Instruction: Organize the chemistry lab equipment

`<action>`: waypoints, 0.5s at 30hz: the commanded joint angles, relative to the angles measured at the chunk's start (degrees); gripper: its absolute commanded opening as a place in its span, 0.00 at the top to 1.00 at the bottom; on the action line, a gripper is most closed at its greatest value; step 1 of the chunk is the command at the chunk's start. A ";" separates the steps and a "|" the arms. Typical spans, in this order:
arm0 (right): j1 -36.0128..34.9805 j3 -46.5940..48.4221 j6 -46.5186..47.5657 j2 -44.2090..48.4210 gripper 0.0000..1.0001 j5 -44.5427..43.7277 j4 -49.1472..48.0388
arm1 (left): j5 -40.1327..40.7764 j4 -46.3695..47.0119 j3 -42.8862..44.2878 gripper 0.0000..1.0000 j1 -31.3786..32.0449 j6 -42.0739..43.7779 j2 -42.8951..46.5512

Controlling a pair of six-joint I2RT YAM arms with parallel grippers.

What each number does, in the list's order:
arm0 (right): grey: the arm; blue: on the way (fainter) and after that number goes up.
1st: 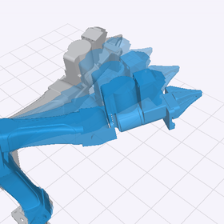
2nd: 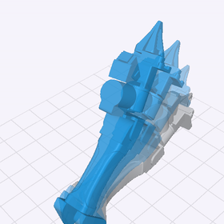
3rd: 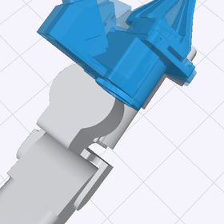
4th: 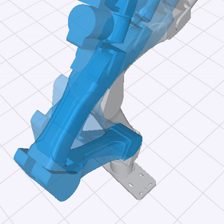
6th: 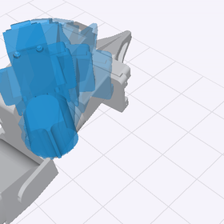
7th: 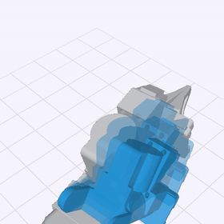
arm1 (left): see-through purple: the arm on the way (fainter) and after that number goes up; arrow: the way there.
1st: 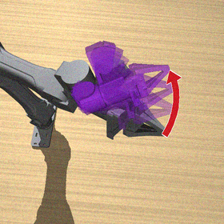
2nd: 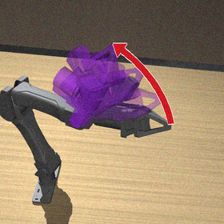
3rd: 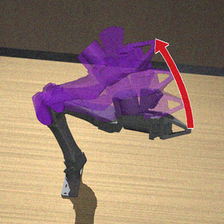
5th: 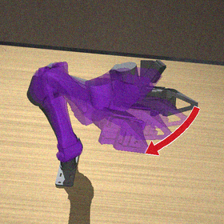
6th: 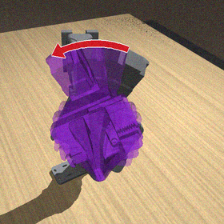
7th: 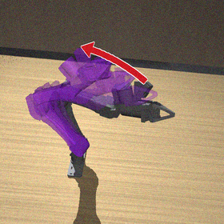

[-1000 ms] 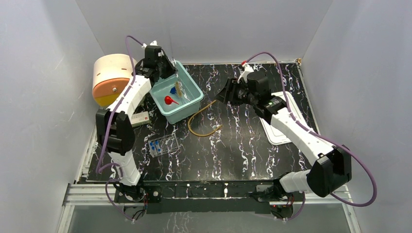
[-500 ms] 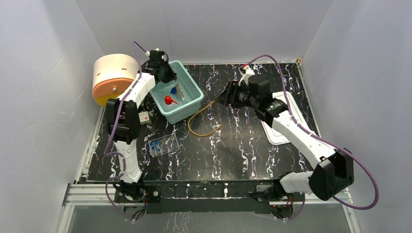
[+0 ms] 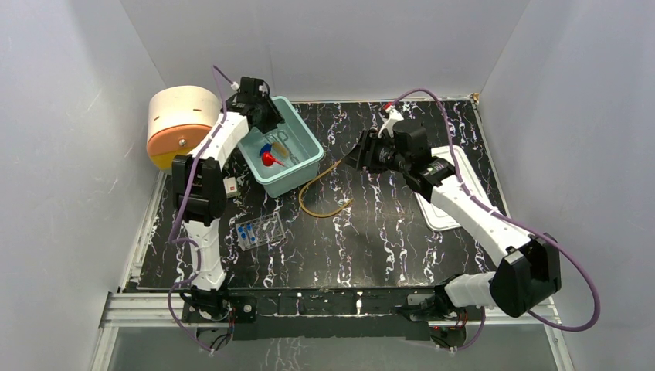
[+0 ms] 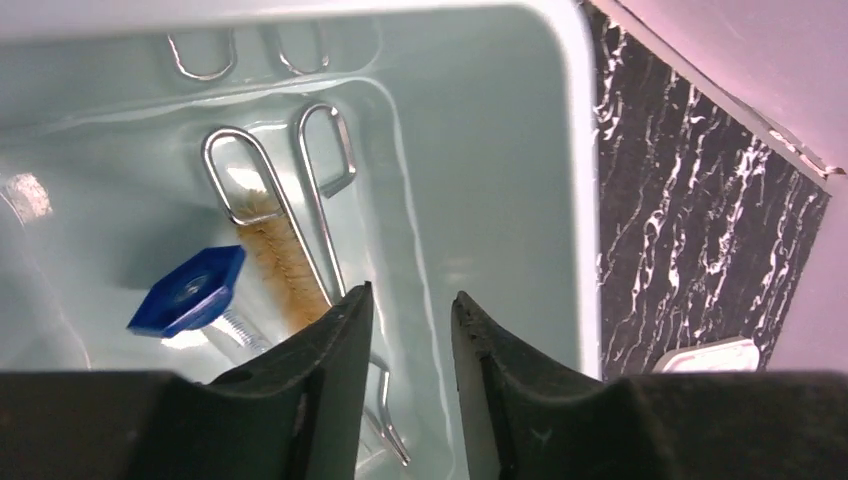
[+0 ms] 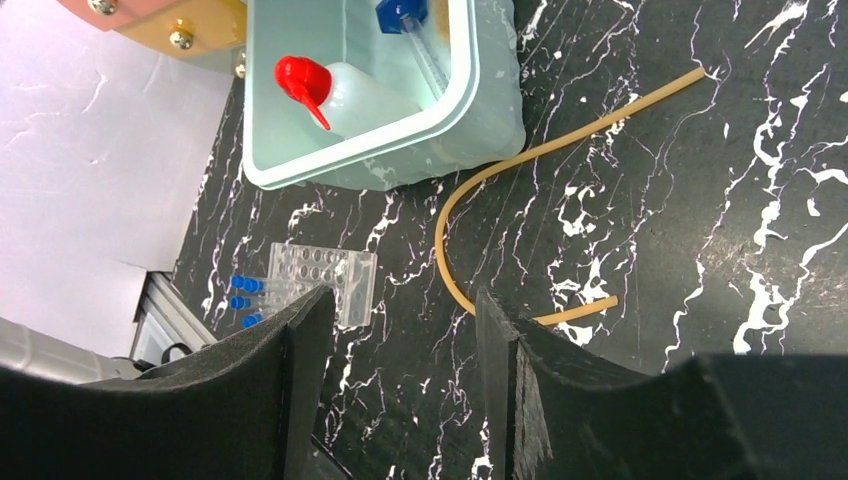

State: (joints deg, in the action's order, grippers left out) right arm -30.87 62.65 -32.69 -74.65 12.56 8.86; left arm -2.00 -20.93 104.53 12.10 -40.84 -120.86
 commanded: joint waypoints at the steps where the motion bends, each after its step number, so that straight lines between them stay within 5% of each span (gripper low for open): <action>1: -0.06 0.92 1.77 -2.48 0.38 -0.58 -0.51 | -1.58 -3.87 6.58 0.64 -0.06 2.30 2.99; 9: -9.04 -0.64 14.77 -13.15 0.41 -12.09 -1.67 | -8.19 -6.72 1.62 0.51 -0.30 4.47 19.23; 15: -14.33 -9.95 20.01 -13.85 0.40 -12.94 -16.25 | -9.90 -8.66 -7.78 0.42 -2.13 0.69 31.67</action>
State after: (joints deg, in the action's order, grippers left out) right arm -42.83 57.67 -18.81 -89.25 2.09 5.17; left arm -8.82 -27.03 101.69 11.79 -38.02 -97.97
